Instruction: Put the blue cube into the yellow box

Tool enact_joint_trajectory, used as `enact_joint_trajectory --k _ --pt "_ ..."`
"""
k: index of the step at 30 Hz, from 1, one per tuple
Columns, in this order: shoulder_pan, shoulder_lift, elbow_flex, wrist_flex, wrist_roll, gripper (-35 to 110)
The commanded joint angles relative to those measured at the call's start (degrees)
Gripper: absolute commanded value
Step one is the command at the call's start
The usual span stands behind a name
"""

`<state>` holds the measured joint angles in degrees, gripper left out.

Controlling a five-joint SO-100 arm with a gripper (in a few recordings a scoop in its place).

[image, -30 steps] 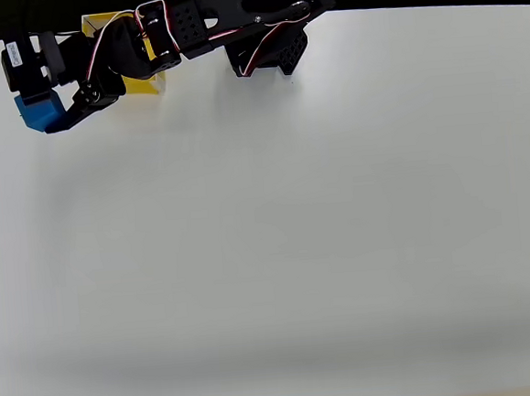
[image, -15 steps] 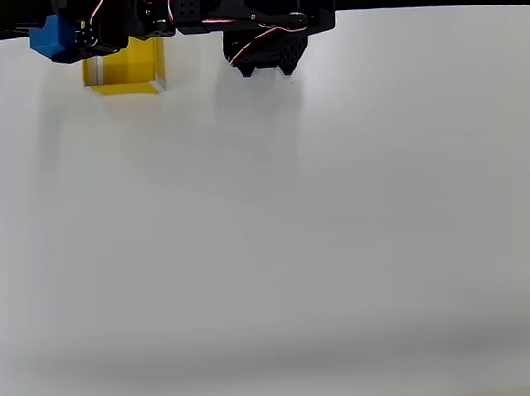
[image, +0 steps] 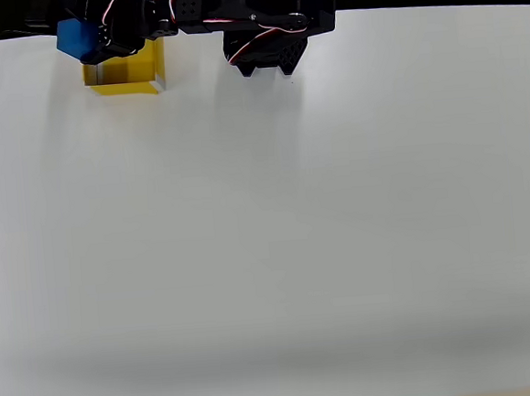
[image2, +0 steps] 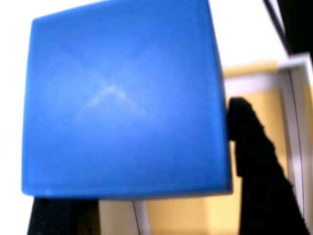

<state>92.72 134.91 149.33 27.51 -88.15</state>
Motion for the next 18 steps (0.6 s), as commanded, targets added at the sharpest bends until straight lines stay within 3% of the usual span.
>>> enact_joint_trajectory --k 1,12,18 --pt "1.8 5.9 -1.6 3.7 0.1 13" --pt "2.8 8.7 -0.9 15.0 -1.1 14" --pt "2.6 11.3 5.3 14.4 -2.5 14"
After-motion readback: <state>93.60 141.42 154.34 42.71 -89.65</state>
